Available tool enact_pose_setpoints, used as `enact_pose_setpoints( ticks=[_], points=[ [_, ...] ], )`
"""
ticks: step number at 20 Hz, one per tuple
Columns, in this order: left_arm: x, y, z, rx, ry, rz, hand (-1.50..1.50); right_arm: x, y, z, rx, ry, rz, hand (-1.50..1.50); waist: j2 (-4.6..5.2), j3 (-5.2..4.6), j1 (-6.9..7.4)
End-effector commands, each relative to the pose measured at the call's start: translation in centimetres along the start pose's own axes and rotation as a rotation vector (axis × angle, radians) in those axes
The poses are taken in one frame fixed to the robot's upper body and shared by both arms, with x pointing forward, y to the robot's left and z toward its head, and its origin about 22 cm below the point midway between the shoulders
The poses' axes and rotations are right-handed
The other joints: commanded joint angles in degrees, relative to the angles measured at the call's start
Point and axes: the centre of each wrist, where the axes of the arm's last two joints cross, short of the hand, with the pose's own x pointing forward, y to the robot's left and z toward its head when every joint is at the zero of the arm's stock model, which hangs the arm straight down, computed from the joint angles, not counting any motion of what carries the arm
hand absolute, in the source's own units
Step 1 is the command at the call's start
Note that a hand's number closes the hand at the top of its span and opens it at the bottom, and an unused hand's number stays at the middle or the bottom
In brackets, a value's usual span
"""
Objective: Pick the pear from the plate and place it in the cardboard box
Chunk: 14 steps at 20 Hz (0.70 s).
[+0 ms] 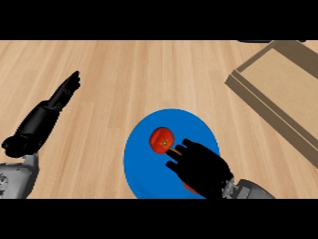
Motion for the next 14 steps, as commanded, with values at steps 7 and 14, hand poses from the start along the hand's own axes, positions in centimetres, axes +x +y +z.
enact_pose_setpoints(
  ticks=[7,14],
  points=[
    [-1.0,1.1,-0.9,-0.005,-0.009,-0.008,0.00,-0.6,1.8,-2.6,-0.150,-0.135,0.079,1.50,0.16,0.01,-0.01],
    [-0.2,-0.7,0.1,0.017,0.002,-0.004,0.00,-3.1,-0.4,-1.9,-0.305,0.001,-0.084,1.50,0.21,0.01,-0.06]
  ],
)
